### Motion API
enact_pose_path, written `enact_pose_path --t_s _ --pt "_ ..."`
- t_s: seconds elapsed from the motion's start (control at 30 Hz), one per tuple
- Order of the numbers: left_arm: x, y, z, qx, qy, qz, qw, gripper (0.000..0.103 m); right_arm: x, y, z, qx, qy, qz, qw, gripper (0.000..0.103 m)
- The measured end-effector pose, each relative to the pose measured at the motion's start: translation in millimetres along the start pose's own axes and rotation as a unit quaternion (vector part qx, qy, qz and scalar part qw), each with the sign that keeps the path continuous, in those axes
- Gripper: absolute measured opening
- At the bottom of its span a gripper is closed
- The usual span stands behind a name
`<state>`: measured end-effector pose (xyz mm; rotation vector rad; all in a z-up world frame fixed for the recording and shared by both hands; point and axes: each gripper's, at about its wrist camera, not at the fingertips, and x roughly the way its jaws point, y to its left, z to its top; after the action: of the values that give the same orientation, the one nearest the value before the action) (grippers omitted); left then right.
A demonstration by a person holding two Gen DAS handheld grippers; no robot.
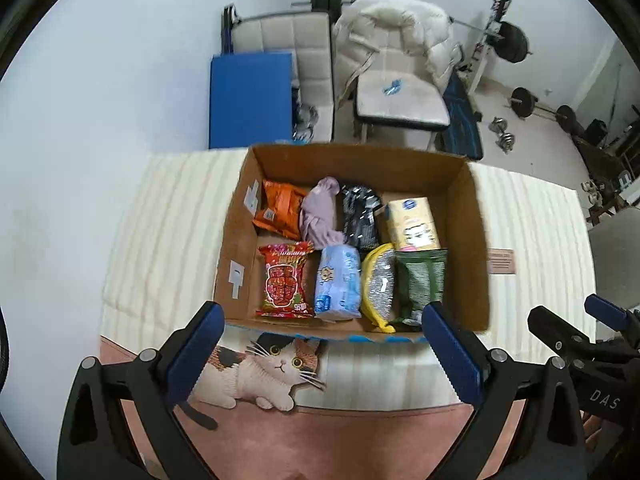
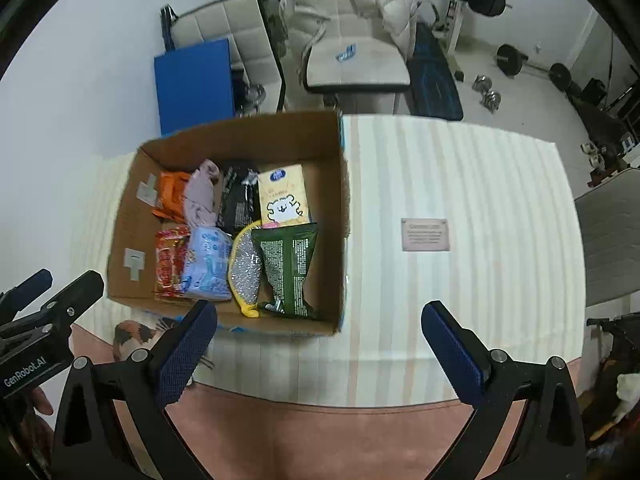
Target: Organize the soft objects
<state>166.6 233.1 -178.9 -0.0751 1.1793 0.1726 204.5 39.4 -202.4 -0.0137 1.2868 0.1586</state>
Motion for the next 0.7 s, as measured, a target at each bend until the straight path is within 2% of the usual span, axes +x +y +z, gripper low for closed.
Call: enact_pose_path --t_s 0.13,0.37,0.7 --pt "-44.2 -8.8 -9.5 0.01 -0.032 -0.004 0.9994 0.101 -43.3 -4.5 -15.2 -0.003 -0.024 0.004 1.0 0.103" --pt "-106.0 -17.7 -23.8 0.023 -0.065 -0.024 0.9973 0.101 -122.7 -5.7 -41.7 -0.014 -0.071 0.008 0.997 0.103" --pt "-159.8 -19.0 -50.5 0.017 -0.079 -0.046 0.9957 0.101 -191.7 -5.5 -75.7 -0.025 -0.102 0.026 0.994 0.103"
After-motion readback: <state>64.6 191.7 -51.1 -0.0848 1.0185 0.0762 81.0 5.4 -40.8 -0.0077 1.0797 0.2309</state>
